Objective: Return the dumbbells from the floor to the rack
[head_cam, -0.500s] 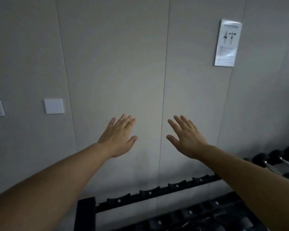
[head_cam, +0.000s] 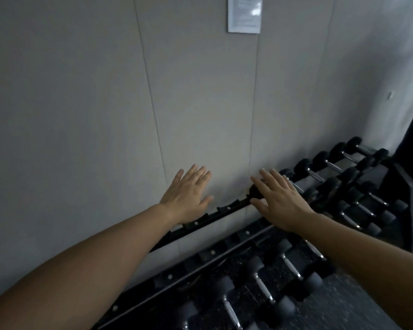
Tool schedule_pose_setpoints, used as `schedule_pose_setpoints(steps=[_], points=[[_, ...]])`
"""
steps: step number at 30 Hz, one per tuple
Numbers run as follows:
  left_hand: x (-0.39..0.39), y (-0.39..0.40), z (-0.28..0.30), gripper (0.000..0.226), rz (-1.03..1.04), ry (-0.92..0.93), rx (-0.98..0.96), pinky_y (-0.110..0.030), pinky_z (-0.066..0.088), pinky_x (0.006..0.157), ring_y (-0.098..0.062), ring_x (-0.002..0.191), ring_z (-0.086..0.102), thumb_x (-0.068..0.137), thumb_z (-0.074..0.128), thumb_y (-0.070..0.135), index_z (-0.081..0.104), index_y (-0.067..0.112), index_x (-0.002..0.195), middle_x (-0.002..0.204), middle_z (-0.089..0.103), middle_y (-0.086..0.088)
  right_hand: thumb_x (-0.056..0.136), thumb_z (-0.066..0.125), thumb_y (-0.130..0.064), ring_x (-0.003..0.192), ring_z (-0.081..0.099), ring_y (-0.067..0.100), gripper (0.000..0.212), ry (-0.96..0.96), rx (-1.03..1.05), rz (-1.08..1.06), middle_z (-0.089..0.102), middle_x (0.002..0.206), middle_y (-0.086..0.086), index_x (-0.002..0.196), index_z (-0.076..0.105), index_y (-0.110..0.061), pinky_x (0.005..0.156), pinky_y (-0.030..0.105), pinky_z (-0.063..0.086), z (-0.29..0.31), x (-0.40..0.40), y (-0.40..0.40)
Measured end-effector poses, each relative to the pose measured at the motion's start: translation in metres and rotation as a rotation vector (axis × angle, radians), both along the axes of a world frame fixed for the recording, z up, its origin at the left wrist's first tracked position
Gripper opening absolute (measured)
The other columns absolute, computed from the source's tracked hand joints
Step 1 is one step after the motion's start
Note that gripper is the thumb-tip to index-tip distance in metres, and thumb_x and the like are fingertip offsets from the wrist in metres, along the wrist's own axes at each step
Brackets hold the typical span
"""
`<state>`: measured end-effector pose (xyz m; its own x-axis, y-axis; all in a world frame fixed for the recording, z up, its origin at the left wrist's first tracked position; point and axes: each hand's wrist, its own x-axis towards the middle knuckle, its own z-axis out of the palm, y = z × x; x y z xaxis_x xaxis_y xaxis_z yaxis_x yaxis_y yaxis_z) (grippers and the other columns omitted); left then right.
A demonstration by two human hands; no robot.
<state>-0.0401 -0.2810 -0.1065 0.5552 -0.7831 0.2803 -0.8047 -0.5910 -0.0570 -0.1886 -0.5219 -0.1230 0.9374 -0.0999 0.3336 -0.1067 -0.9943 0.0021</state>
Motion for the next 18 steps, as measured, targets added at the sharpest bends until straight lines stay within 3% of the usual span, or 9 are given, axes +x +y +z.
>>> schedule_pose_setpoints(steps=[6,11,18], points=[[-0.034,-0.131,-0.055,0.074,-0.123,0.097,0.025,-0.046,-0.001,0.121,-0.018,0.151,-0.002,0.095,0.027,0.056,0.011,0.02,0.157,0.167,0.008,-0.002,0.097,0.031,-0.058,0.15,0.006,0.031,0.069,0.045,0.055,-0.09,0.016,0.164,0.012,0.156,0.021,-0.023,0.119,0.044,0.004,-0.049,-0.062,-0.105],[-0.068,-0.226,-0.1,0.073,-0.212,0.134,0.076,-0.046,0.0,0.121,-0.02,0.152,0.0,0.096,0.034,0.054,0.015,0.017,0.157,0.166,0.011,-0.004,0.095,0.021,-0.062,0.15,0.004,0.031,0.072,0.132,0.146,-0.219,0.012,0.165,0.01,0.156,0.016,-0.025,0.12,0.045,0.004,-0.104,-0.12,-0.173],[-0.119,-0.327,-0.157,0.073,-0.339,0.245,0.154,-0.044,0.0,0.121,-0.019,0.152,-0.001,0.097,0.037,0.052,0.016,0.018,0.157,0.166,0.01,-0.004,0.098,0.034,-0.055,0.15,0.003,0.032,0.068,0.187,0.27,-0.409,0.014,0.164,0.013,0.155,0.021,-0.022,0.119,0.044,0.005,-0.167,-0.2,-0.237]])
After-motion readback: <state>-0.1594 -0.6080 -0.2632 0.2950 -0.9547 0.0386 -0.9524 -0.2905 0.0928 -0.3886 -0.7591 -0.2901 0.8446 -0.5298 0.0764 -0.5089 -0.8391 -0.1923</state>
